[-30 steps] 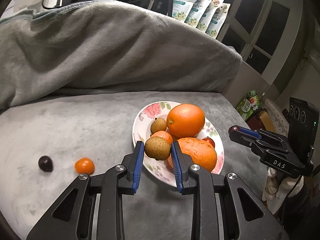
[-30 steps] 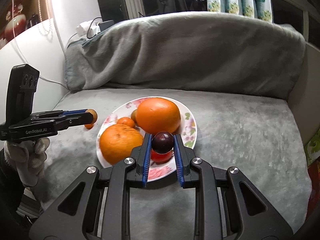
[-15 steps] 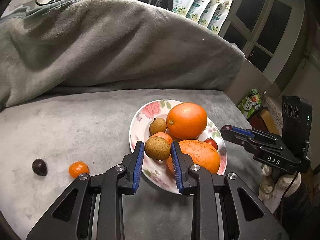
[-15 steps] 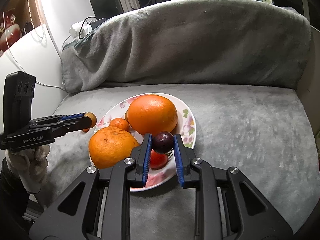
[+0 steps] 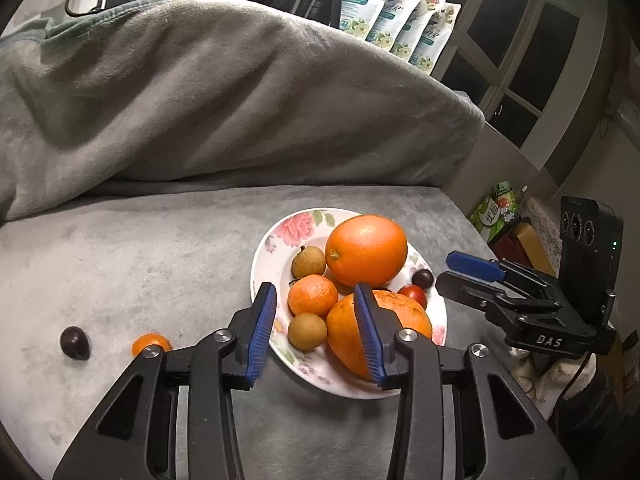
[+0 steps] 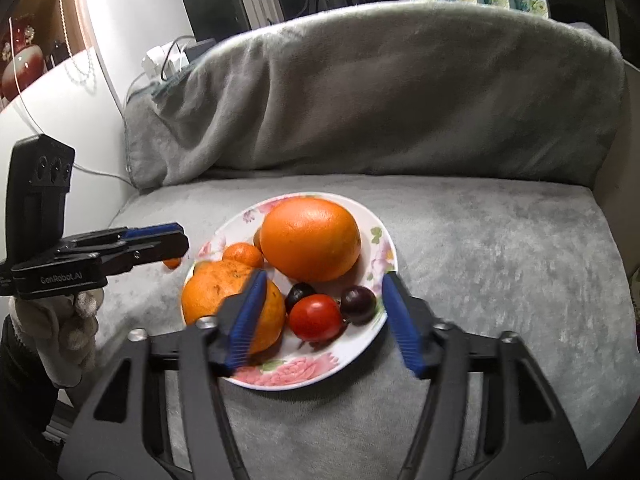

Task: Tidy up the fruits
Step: 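Open the right gripper to drop the plum on the plate while the left releases the brown fruit, then move both grippers from the plate toward the loose mandarin and dark plum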

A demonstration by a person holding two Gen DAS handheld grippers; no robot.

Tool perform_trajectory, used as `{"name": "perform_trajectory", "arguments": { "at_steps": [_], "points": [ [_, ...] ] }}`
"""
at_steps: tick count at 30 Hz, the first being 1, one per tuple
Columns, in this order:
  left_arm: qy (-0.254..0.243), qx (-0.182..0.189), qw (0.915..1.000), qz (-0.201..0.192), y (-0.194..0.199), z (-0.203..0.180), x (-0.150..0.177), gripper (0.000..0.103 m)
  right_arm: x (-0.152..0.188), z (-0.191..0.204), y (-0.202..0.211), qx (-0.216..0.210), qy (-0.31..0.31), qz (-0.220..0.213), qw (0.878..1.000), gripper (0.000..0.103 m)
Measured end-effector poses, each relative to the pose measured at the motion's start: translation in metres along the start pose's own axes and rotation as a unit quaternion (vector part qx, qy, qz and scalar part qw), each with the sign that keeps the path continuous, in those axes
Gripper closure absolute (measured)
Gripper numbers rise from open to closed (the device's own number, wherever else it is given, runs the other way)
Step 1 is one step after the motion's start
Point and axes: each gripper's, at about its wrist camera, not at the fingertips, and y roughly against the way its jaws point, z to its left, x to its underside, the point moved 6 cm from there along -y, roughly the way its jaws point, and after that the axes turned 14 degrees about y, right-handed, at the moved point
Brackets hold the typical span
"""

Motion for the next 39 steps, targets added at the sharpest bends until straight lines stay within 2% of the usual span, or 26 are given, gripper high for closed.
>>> {"name": "perform_trajectory", "arguments": {
  "at_steps": [2, 3, 6, 9, 13, 24, 39],
  "points": [
    [-0.003, 0.000, 1.0000, 0.002, 0.000, -0.001, 0.000, 0.057, -0.002, -0.002, 0.002, 0.003, -0.002, -0.002, 1.000, 0.039],
    [-0.004, 0.001, 1.0000, 0.002, 0.001, -0.001, 0.001, 0.053, -0.002, -0.003, 0.003, 0.005, -0.003, -0.003, 1.000, 0.035],
    [-0.009, 0.001, 1.0000, -0.004, 0.004, -0.004, 0.001, 0.030, -0.003, -0.006, 0.005, 0.012, -0.008, -0.008, 1.000, 0.018],
    [-0.018, -0.023, 0.9995, -0.010, 0.006, -0.005, 0.002, 0.023, -0.004, -0.009, 0.008, 0.020, -0.014, -0.011, 1.000, 0.014],
    [-0.036, -0.049, 0.9980, -0.016, 0.008, -0.008, 0.004, 0.023, -0.004, -0.011, 0.010, 0.025, -0.019, -0.010, 0.999, 0.014],
    [-0.039, -0.060, 0.9969, -0.030, 0.019, -0.007, 0.004, 0.023, -0.008, -0.010, 0.019, 0.032, -0.028, -0.018, 0.999, 0.013],
    [-0.036, -0.062, 0.9956, -0.060, 0.048, 0.004, 0.002, 0.023, -0.021, 0.019, 0.029, 0.030, -0.012, -0.029, 0.999, 0.013]
  ]
}}
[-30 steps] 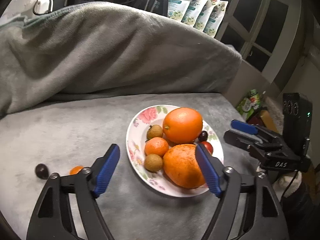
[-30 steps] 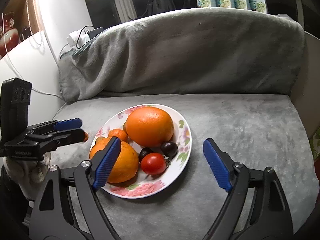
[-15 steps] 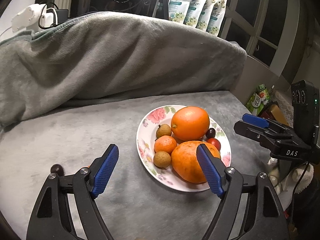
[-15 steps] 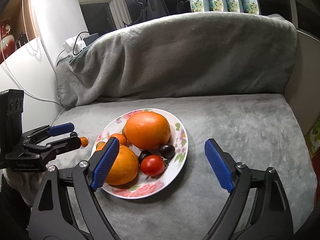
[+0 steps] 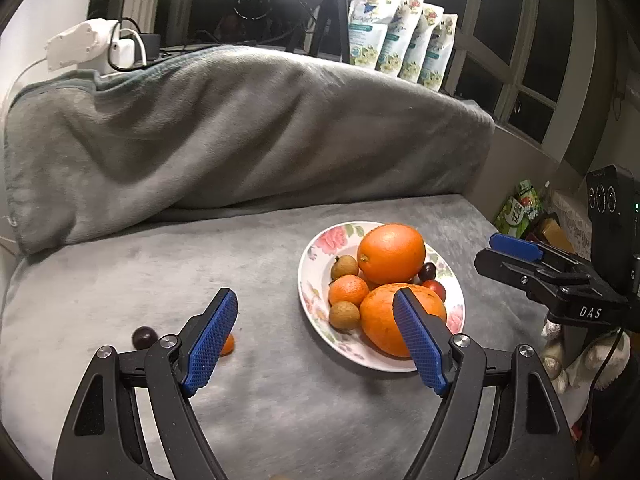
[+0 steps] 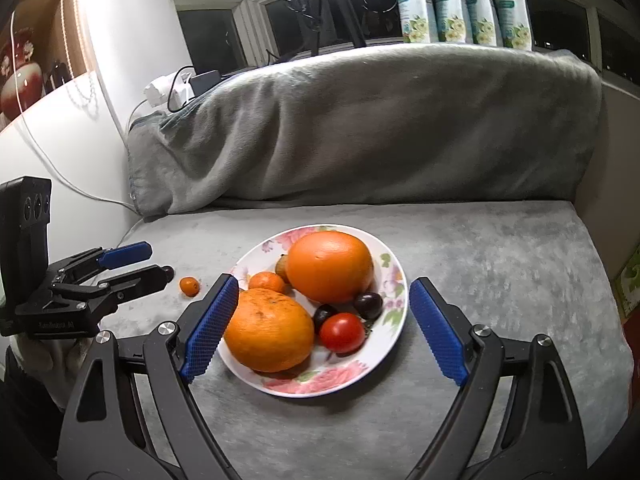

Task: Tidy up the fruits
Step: 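Move both grippers from the plate toward the loose mandarin and dark plum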

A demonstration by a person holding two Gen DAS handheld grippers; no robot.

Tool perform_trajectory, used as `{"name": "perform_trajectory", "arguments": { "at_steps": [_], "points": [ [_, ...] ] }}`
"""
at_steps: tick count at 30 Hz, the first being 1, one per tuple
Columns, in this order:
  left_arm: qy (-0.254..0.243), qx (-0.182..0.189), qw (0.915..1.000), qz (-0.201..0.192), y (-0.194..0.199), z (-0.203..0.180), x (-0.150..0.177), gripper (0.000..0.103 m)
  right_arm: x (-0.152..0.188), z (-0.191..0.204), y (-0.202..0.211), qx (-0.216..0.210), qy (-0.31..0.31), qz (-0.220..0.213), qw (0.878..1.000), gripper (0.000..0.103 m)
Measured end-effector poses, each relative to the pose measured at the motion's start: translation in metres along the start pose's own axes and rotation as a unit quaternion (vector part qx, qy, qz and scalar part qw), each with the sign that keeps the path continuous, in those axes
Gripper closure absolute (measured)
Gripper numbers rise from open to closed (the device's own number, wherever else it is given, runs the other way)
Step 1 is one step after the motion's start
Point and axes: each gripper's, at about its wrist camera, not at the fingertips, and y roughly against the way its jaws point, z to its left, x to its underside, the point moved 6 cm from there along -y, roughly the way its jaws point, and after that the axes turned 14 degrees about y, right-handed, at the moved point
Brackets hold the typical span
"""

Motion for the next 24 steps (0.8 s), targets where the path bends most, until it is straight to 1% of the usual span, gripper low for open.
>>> {"name": "perform_trajectory", "arguments": {
  "at_steps": [14, 24],
  "points": [
    [0.016, -0.009, 0.9997, -0.018, 0.021, 0.032, -0.005, 0.023, -0.017, 0.040, -0.003, -0.001, 0.029, -0.013, 1.000, 0.013],
    [0.040, -0.023, 0.9986, -0.026, 0.030, 0.067, -0.007, 0.023, -0.028, 0.073, -0.013, -0.021, 0.048, -0.017, 0.998, 0.013]
  ]
}}
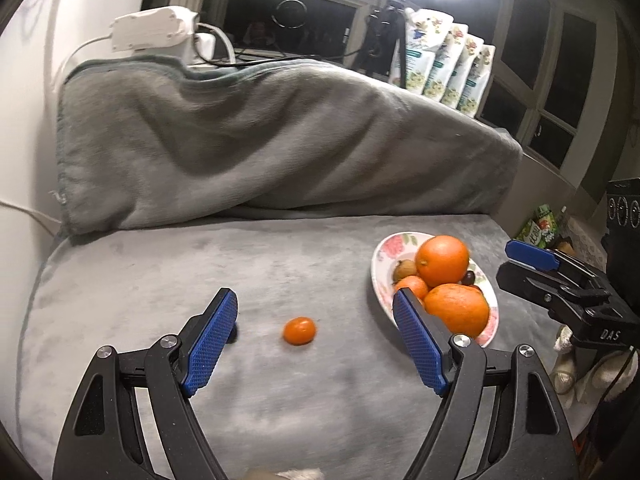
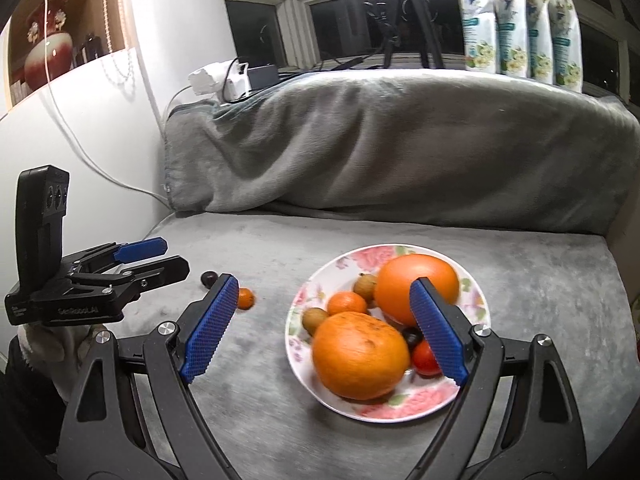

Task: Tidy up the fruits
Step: 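Move both grippers from the plate toward the loose mandarin and dark plum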

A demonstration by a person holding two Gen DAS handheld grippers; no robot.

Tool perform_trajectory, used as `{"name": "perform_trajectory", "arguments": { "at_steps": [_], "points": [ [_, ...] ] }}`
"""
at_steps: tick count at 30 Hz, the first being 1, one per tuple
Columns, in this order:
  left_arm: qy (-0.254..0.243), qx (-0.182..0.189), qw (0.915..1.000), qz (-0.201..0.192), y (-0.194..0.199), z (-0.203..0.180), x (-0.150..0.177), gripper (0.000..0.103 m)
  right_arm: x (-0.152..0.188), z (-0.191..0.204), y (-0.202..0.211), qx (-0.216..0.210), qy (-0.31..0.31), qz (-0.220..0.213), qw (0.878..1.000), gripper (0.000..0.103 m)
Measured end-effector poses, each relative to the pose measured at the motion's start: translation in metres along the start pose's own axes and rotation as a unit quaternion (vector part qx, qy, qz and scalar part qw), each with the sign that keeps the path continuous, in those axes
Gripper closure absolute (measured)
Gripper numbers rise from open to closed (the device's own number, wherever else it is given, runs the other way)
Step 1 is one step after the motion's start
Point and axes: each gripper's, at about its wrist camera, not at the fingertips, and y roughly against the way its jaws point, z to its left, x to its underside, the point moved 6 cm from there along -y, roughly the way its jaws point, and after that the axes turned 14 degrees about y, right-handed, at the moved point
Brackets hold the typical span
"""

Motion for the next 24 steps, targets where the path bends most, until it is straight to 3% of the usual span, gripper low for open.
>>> {"name": "perform_trajectory", "arguments": {
  "at_steps": [24],
  "points": [
    [0.055, -0.024, 0.9982, -0.003, -0.013, 0.075, -0.013, 0.025, -0.007, 0.069, -0.050, -0.063, 0.051, 0.032, 0.996, 0.013]
  ]
}}
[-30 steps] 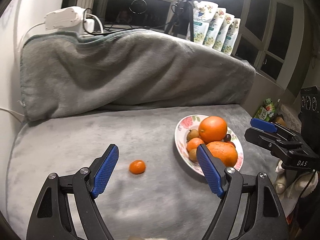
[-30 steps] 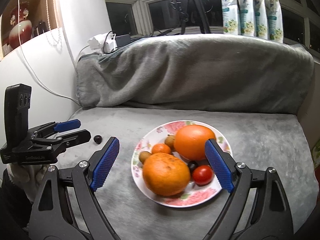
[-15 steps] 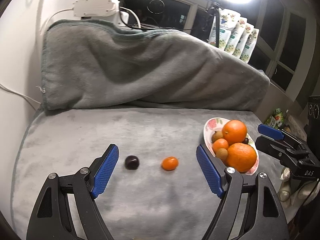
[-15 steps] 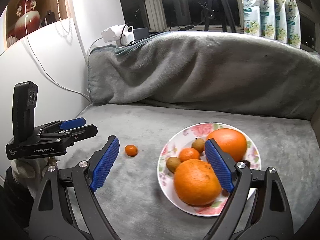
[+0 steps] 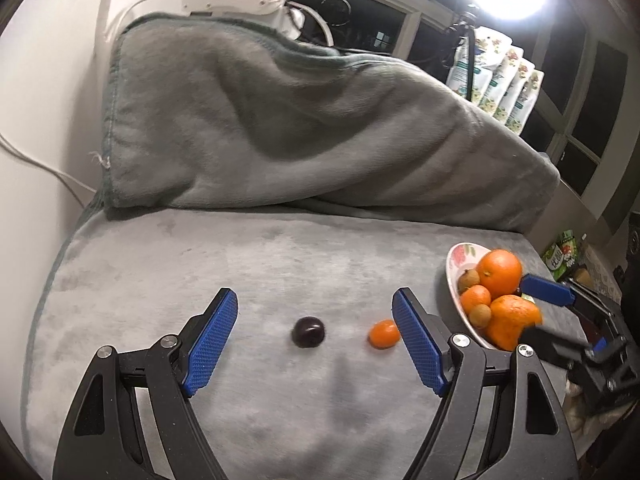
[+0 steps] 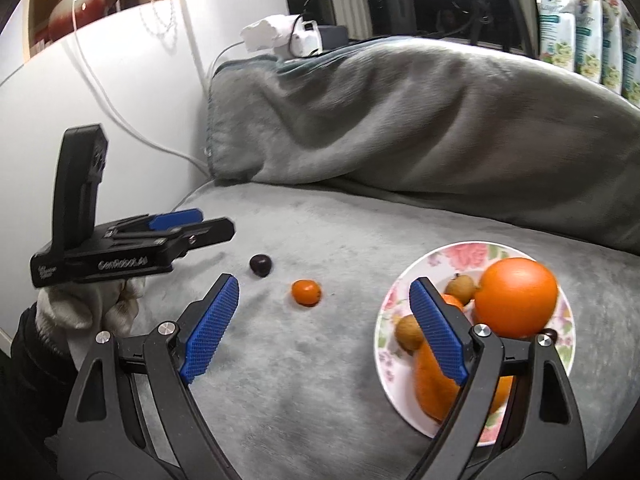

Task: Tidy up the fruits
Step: 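Move both grippers from the plate toward the loose mandarin and dark plum, then close the right gripper on the small mandarin while the left closes on the dark plum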

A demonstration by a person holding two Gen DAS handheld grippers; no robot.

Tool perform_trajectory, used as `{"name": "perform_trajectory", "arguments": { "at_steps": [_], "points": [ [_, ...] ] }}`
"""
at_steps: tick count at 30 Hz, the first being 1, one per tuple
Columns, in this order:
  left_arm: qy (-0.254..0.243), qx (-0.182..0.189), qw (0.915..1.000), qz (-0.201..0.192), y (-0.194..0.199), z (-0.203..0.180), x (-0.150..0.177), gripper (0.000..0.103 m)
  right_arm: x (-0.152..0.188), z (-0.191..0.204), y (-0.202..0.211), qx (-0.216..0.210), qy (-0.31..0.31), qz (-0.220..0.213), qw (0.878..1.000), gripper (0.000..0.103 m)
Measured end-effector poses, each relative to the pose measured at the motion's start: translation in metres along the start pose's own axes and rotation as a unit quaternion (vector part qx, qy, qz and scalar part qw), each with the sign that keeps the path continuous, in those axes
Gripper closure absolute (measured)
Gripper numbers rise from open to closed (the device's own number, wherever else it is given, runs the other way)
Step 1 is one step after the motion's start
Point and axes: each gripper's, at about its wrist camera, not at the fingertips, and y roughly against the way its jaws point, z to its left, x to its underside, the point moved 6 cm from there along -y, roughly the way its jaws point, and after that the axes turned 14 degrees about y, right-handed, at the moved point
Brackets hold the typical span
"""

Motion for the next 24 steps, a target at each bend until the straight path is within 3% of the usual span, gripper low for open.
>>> {"name": "perform_trajectory", "arguments": {
  "at_steps": [7, 9, 13, 15, 18, 24],
  "points": [
    [0.028, 0.000, 0.9995, 0.017, -0.014, 0.021, -0.002, 0.038, 0.003, 0.018, -0.025, -0.021, 0.018, 0.019, 0.999, 0.015],
    [0.032, 0.004, 0.9992, 0.023, -0.017, 0.025, 0.000, 0.042, 0.005, 0.022, -0.033, -0.026, 0.022, 0.028, 0.999, 0.025],
    [0.038, 0.012, 0.9985, 0.038, -0.023, 0.029, 0.005, 0.051, 0.010, 0.028, -0.049, -0.031, 0.028, 0.045, 0.998, 0.030],
    [0.035, 0.016, 0.9983, 0.045, -0.026, 0.028, 0.008, 0.055, 0.013, 0.030, -0.058, -0.032, 0.033, 0.058, 0.997, 0.048],
    [0.029, 0.022, 0.9978, 0.055, -0.030, 0.024, 0.013, 0.062, 0.015, 0.030, -0.068, -0.033, 0.037, 0.070, 0.996, 0.050],
    [0.020, 0.027, 0.9969, 0.072, -0.037, 0.018, 0.021, 0.065, 0.016, 0.030, -0.082, -0.024, 0.046, 0.085, 0.995, 0.058]
  ]
}}
